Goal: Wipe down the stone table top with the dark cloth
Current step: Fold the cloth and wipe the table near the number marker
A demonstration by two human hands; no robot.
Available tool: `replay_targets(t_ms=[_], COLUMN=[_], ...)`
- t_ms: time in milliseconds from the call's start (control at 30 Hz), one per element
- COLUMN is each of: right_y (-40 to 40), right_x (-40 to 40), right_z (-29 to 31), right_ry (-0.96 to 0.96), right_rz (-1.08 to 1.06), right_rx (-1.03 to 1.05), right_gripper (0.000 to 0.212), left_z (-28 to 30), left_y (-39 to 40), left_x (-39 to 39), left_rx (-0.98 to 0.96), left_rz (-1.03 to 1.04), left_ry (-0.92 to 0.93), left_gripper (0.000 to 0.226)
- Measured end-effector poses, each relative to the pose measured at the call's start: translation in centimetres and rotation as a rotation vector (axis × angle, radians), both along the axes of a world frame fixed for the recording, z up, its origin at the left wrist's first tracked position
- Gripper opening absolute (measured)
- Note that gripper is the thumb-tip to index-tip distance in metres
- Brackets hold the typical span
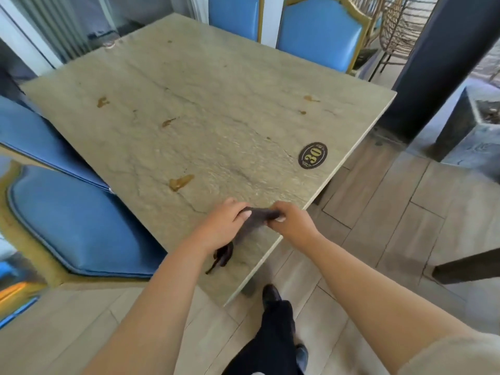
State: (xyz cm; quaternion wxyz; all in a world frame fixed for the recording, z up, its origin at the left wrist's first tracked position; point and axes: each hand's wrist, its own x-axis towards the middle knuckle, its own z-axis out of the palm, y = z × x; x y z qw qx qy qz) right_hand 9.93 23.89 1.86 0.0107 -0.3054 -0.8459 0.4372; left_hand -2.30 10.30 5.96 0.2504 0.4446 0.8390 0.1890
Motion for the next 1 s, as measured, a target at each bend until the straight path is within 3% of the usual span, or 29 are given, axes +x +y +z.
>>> replay_targets(t_ms=[133,200,333,467,600,800,1000], right_y=[4.9,7.5,13.0,17.9,22.5,29.8,36.8], right_x=[-1.9,-3.0,-5.0,-6.1,-5.9,-7.8,-11.6], right_z=[2.3,3.2,4.4,4.8,4.8,2.9,0.7], right_ry=[0.151,0.191,0.181,0.160,0.137,0.041,-0.042], right_rz=[-0.099,-0.102,-0.147,-0.177,-0.230,-0.212,0.001], right_rx=[-0.167,-0.211,-0.127,0.004,0.113,0.174,0.218], right_gripper=[0.020,0.013,0.003,0.002,0.012,0.018,0.037], left_z=[1.9,2.3,2.3,1.4,0.3,-3.5,-5.9], left_y=[3.3,5.1,9.7,14.9,20.1,27.9,33.7], left_x=[-2.4,-3.6,-5.6,-6.9,-6.1,-6.4,-8.0], left_rx=[0.056,0.100,0.192,0.293,0.353,0.370,0.220], left_rz=[0.098,0.144,0.224,0.229,0.345,0.587,0.604], left_ry=[-0.058,-0.134,-0.517,-0.666,-0.888,-0.713,-0.148], left_gripper=[0.022,0.020,0.021,0.031,0.025,0.014,0.024])
